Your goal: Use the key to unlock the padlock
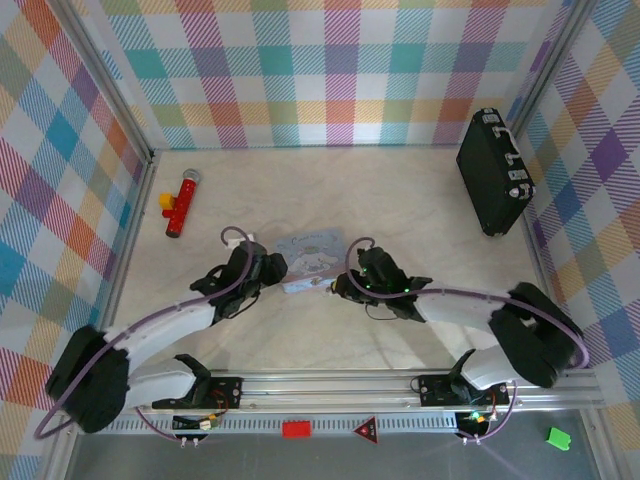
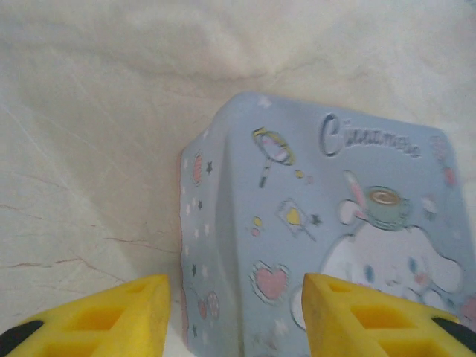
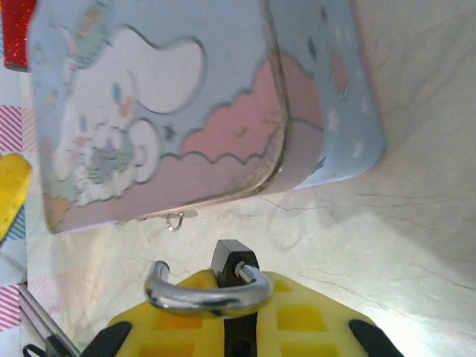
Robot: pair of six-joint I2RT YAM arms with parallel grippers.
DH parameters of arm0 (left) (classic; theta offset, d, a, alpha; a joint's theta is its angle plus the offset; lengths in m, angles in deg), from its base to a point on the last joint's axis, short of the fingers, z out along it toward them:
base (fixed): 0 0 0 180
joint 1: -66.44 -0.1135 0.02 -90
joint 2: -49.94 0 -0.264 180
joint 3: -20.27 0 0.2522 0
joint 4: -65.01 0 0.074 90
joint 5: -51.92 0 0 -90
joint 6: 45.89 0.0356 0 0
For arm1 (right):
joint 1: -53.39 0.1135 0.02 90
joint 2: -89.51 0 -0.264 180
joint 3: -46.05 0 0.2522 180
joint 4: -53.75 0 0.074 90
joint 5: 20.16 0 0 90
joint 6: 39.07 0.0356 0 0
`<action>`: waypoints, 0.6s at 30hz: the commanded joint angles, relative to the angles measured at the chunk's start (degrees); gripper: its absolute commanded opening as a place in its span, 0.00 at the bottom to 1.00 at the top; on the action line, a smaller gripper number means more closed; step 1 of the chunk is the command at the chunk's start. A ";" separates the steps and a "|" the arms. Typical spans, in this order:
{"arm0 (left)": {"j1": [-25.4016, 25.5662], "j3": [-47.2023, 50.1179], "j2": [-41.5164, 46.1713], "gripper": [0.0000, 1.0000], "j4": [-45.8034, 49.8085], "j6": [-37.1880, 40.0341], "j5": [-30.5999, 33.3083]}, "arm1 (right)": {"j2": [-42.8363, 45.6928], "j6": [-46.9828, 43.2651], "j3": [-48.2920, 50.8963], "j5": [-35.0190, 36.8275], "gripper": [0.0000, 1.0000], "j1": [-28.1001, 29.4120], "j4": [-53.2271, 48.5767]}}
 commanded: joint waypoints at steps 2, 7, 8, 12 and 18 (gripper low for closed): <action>-1.41 1.62 10.40 0.51 8.06 10.00 1.74 | 8.46 -14.76 -4.28 2.65 0.00 -1.39 -18.66; -3.07 4.38 21.50 0.54 14.25 15.82 4.94 | 15.18 -28.35 -10.91 8.57 0.00 -2.22 -35.08; -3.12 5.00 23.84 0.56 15.41 16.46 6.26 | 15.85 -30.95 -12.35 9.88 0.00 -2.58 -37.79; -3.51 7.47 33.41 0.63 18.12 17.66 10.07 | 16.82 -37.83 -16.17 13.74 0.00 -4.17 -44.51; -3.85 10.82 45.96 0.77 21.20 18.45 15.26 | 15.41 -43.32 -18.41 16.90 0.00 -8.73 -47.34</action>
